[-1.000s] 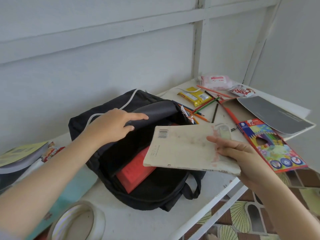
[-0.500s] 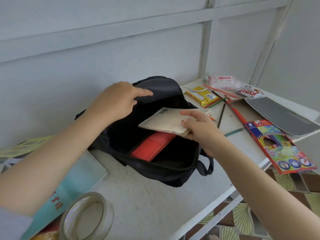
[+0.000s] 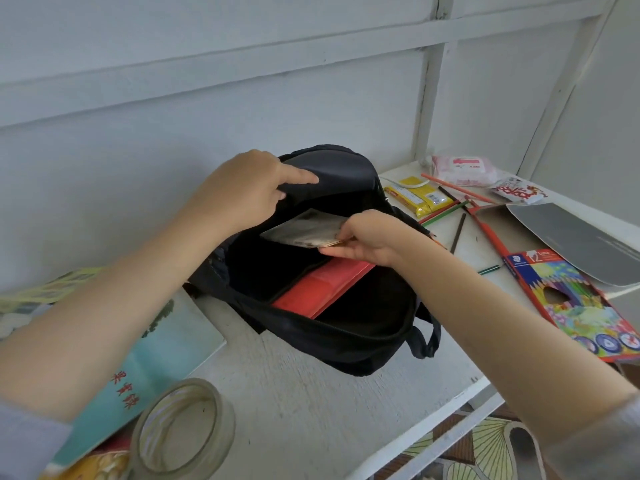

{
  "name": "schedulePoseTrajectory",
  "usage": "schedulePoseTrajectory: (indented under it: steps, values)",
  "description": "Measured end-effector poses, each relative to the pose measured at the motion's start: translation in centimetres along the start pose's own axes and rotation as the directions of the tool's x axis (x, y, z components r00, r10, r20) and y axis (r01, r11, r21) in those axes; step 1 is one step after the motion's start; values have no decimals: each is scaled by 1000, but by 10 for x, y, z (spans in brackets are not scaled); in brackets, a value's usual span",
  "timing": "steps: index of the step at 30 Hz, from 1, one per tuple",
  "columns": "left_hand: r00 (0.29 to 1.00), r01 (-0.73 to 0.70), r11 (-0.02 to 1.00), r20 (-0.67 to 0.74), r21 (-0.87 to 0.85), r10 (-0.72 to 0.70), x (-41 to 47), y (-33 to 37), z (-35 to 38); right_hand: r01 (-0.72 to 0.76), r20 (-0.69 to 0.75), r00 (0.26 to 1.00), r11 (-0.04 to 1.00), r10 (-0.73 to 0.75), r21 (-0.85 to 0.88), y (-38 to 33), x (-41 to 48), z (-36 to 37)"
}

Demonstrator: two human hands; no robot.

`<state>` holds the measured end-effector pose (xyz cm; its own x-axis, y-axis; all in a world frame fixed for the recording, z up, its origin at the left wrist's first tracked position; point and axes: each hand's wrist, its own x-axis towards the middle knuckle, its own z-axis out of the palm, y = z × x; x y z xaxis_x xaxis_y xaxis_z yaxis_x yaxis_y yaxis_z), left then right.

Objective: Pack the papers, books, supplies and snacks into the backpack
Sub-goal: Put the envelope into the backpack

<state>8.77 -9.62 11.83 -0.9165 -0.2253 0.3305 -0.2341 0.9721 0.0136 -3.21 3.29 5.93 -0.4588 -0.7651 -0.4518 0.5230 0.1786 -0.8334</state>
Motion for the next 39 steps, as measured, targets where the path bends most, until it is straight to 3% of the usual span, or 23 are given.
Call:
schedulePoseTrajectory:
  steps: [8, 12, 14, 16, 18, 20, 24, 31, 35, 39]
  values:
    - [995, 36, 995, 97, -98, -27, -2, -11, -15, -86, 24, 995, 962, 95, -260, 8, 20, 5]
    - [998, 1, 998, 55, -56, 2, -1, -7, -20, -114, -44, 993, 855, 107, -505, 5, 27, 6]
    - [1000, -12, 1000, 28, -22, 13, 0, -6, -22, -160, -84, 987, 757, 138, -634, 0, 32, 8]
    - [1000, -19, 1000, 5, 2, 19, 0, -5, -25, -144, -83, 988, 592, 130, -793, -4, 33, 11]
    - [1000, -25, 1000, -8, 15, 25, 0, -5, -27, -32, -38, 999, 307, -13, -951, -4, 36, 11]
    - [1000, -18, 1000, -21, 18, 18, -2, -7, -29, 45, 34, 989, 74, -141, -996, -3, 35, 10]
    - [1000, -4, 1000, -15, 9, 4, -6, -9, -31, 22, 44, 978, -110, -203, -994, 2, 37, 12]
    - [1000, 0, 1000, 0, 4, 0, -15, -5, -29, -29, 36, 953, -210, -301, -977, 13, 46, 16]
    - [998, 27, 1000, 57, 0, -27, -19, -1, -25, -30, 40, 887, -145, -460, -989, 24, 45, 12]
    - [992, 27, 999, 125, 28, -30, -19, 11, -10, 41, 122, 864, -174, -488, -984, 38, 17, -4]
